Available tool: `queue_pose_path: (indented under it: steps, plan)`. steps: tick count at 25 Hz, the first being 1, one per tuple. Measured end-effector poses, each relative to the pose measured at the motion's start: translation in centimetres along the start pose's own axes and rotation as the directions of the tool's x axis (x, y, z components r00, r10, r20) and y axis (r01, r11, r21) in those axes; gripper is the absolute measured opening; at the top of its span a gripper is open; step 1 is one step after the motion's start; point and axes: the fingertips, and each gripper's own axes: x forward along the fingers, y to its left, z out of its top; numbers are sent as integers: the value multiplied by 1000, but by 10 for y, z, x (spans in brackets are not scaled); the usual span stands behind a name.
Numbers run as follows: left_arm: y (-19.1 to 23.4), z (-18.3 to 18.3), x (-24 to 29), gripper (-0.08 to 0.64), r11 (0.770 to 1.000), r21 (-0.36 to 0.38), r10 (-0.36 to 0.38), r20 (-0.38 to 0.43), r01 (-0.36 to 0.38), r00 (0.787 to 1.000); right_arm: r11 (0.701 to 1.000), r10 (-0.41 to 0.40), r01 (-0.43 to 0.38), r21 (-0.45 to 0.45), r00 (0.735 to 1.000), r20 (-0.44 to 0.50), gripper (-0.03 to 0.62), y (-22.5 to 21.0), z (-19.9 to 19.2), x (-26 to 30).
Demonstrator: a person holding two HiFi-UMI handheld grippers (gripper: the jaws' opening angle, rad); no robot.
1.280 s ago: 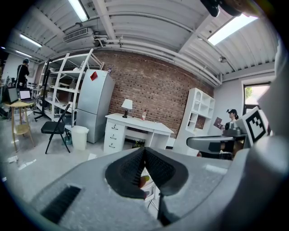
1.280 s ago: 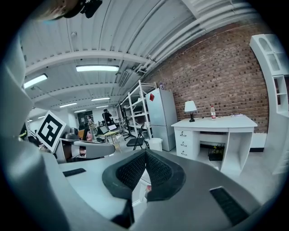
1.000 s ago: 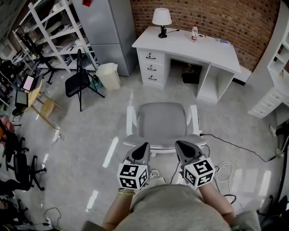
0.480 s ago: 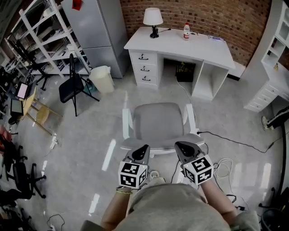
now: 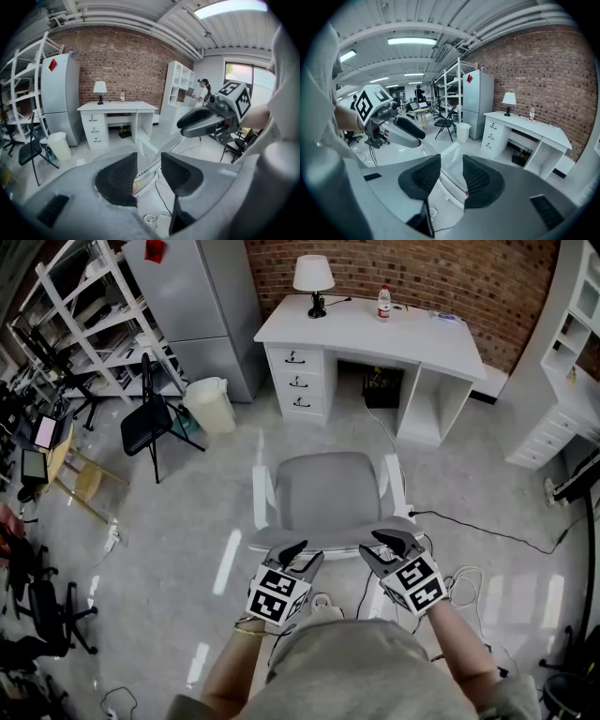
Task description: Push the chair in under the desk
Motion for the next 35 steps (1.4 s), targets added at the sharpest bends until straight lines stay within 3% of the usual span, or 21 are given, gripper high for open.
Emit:
queue_pose_path:
  steps: [3, 8, 16, 26, 35]
  plan:
    - [-9, -7, 7, 161, 994, 82, -66, -66, 72, 996, 997, 28, -30, -65, 999, -41, 126, 3, -6, 2]
    - [-7, -21, 13, 163, 966, 209, -111, -185, 149, 977, 984, 85, -103, -145, 989, -122, 126, 9, -14, 6]
    - [-7, -35, 23, 163, 881, 402, -103, -354, 251, 929, 928, 145, -234, -291, 944, -297, 126, 14, -35, 11]
    - [-1, -56, 43, 163, 791, 498, -84, -487, 355, 870, 837, 125, -337, -432, 885, -448, 126, 8, -59, 29]
    - [6, -72, 59, 146, 744, 516, -69, -572, 424, 817, 760, 88, -401, -512, 844, -530, 124, 5, -78, 47]
